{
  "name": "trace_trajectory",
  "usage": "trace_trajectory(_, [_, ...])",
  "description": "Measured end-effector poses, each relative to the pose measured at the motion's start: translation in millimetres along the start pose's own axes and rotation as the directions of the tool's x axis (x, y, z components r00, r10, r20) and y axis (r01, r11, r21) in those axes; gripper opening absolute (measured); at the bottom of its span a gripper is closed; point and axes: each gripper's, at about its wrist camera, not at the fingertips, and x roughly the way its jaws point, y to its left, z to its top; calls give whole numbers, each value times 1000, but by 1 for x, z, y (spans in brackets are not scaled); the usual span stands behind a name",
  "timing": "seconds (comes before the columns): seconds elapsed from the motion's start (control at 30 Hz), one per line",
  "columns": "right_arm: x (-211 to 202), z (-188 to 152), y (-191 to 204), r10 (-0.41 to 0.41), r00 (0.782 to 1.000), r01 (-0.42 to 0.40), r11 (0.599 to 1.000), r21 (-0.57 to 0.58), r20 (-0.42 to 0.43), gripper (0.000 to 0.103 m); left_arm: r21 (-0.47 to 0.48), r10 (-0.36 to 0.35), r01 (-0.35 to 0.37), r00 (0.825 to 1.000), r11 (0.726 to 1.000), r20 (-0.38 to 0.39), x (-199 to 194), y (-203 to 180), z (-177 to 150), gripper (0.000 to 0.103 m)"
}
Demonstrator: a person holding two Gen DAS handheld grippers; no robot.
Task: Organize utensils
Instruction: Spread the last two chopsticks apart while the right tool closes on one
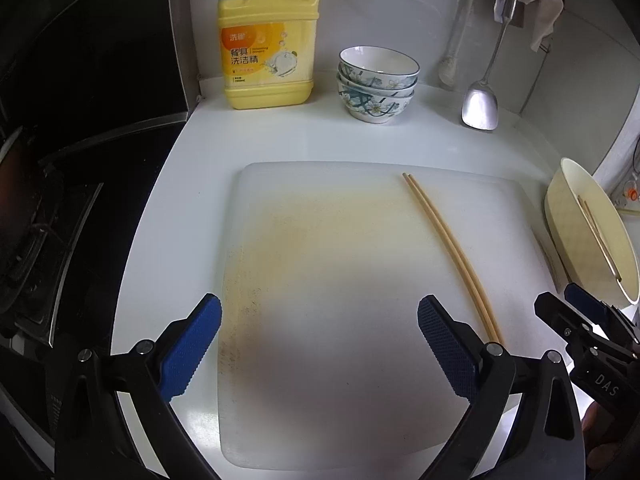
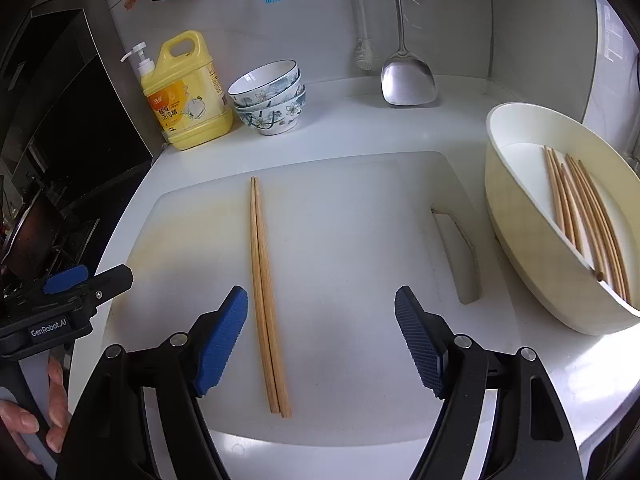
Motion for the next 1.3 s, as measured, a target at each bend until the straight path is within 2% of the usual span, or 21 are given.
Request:
trace_trajectory(0.2, [13,-2,1,-5,999,9,998,-69,50,78,-44,16,-14,999,999,33,7,-2,-12,97])
trace_trajectory(0.37, [23,-5,7,-6,1000,9,991,-131,22,78,-50,35,-34,999,998,24,15,-6,-14,97])
trace_trajectory(0.77, [38,-7,5,-25,1000,23,987,-157,-11,78,-80,29,-28,1000,996,10,21,-5,-12,97])
trace_trajectory(1.3, [45,-11,21,-51,999,52,975,-216,11,77,-93,15,-14,1000,996,14,22,-1,-11,97])
